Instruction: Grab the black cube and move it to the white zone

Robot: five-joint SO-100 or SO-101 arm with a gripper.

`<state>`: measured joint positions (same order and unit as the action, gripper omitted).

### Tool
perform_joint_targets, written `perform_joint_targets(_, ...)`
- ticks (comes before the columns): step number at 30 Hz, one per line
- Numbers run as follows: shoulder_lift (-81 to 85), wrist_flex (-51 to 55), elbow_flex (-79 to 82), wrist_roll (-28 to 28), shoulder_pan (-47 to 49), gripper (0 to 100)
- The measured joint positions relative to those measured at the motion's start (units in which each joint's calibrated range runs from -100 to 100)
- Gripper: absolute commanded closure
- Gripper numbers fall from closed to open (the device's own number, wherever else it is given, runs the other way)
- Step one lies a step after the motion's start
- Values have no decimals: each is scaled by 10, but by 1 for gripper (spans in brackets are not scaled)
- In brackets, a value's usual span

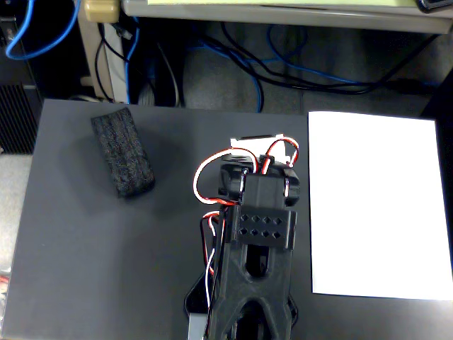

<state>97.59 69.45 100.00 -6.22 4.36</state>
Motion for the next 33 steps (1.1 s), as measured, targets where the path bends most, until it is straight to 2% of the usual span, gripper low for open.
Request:
perform_joint_targets(21,0,0,-11,0,0,99)
perform_joint_targets(33,0,0,-376,0,-1,98)
